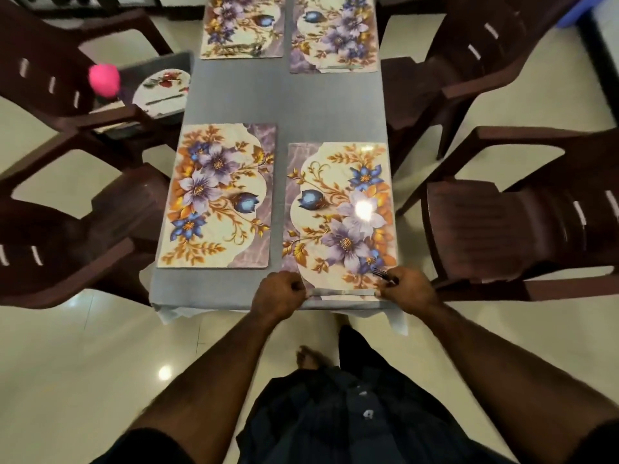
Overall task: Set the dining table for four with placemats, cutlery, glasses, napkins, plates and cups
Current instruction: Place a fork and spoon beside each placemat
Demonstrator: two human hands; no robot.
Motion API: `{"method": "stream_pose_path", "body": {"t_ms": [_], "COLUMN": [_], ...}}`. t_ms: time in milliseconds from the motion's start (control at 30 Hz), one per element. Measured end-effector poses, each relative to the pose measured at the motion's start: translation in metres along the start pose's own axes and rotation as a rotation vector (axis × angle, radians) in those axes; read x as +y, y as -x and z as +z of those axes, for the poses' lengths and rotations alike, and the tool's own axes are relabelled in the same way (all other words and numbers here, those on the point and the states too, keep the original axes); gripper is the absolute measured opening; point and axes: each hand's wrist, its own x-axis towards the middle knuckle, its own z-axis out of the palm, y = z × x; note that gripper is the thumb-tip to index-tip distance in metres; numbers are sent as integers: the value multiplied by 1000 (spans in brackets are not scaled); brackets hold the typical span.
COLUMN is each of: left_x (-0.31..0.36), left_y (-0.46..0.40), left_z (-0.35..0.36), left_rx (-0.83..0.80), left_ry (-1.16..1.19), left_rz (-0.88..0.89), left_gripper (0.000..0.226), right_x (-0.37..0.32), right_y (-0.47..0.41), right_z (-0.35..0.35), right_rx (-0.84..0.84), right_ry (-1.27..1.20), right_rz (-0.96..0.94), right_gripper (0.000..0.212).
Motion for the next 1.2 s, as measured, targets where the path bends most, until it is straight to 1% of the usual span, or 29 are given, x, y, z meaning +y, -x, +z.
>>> {"method": "stream_pose_path", "body": {"t_ms": [100, 200, 267, 333, 400, 500, 533, 567, 667, 800, 867, 900, 933, 1000, 1067, 1100, 1133, 1200], "left_x": [3, 4, 3, 6, 16, 48, 62, 75, 104, 112, 111, 108, 104, 99, 98, 99, 102, 105], "left_y": [-5, -10, -10, -11, -15, -24, -27, -31, -41, -56, -62, -66, -69, -80, -93, -99, -108, -126], "left_z": [-3, -9, -12, -19, -31, -57, -67, -78, -105, -125, -130, -132, -134, -138, -139, -138, -135, -125], "left_rx": [-32, -65, -75, -7, 60, 53, 46, 40, 13, 1, 0, 15, 48, 125, 154, 148, 135, 123], "left_ry": [17, 50, 130, 190, 251, 443, 511, 567, 652, 621, 579, 565, 578, 696, 816, 852, 879, 925], "left_rz": [-11, -24, -47, -35, 9, 51, 60, 74, 97, 50, -8, -49, -104, -261, -406, -453, -486, -538], "left_gripper": [12, 15, 20, 26, 27, 24, 23, 22, 22, 10, 5, 3, 3, 8, 12, 12, 12, 11], "right_x": [3, 6, -3, -15, -29, -53, -63, -73, -96, -117, -123, -123, -121, -103, -86, -82, -82, -88], "right_y": [-4, -8, -6, -6, -5, -8, -10, -13, -26, -44, -48, -50, -54, -67, -81, -86, -91, -103], "right_z": [1, -1, -8, -21, -40, -60, -65, -67, -68, -72, -80, -84, -88, -94, -102, -105, -106, -104], "right_rx": [-12, -40, -41, -78, -187, -335, -355, -366, -421, -578, -598, -570, -508, -385, -348, -339, -326, -269], "right_ry": [20, 24, -16, -276, -543, -835, -925, -959, -912, -794, -700, -622, -526, -398, -432, -451, -468, -521], "right_rz": [-9, 5, -7, 30, 97, 91, 90, 69, 24, -73, -129, -180, -248, -351, -340, -321, -318, -306], "right_gripper": [26, 29, 26, 24, 21, 22, 23, 25, 33, 36, 38, 38, 36, 33, 28, 23, 20, 23]}}
